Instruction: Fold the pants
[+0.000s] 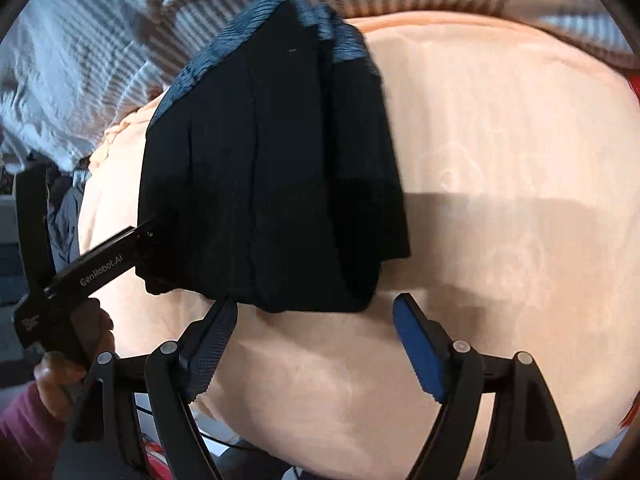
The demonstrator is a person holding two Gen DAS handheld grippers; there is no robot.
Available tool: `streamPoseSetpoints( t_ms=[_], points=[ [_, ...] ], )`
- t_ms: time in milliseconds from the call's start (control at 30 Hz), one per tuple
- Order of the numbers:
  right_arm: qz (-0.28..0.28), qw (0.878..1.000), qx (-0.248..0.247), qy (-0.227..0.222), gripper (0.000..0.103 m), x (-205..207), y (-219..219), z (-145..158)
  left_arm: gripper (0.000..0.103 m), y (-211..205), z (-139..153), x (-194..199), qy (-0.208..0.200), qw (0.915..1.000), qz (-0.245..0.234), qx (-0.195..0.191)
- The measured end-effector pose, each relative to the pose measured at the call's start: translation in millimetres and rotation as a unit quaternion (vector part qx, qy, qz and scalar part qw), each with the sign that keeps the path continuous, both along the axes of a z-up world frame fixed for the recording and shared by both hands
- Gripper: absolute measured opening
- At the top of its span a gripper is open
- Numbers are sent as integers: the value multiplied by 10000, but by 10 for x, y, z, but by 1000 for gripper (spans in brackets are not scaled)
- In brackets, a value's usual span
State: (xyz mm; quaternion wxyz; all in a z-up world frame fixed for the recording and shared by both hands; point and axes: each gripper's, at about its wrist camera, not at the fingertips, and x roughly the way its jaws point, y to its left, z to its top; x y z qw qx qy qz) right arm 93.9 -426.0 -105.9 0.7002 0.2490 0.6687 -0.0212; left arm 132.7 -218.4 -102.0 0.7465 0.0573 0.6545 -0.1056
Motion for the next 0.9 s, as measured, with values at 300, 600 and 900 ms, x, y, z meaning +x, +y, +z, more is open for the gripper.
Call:
streamPoseSetpoints(
  t_ms=[300, 600, 900],
  points=[
    [-770, 9833, 1647, 20, 93, -221, -60, 24, 91, 2, -11, 14, 28, 10000, -17, -43],
    [-496, 9645, 2577, -302, 103, -312, 136, 105, 100, 18, -53, 50, 98, 9999, 78, 66],
    [-182, 9899, 1348, -407, 103, -297, 113, 231, 100, 11, -62, 70, 110, 9998, 131, 68]
  ],
)
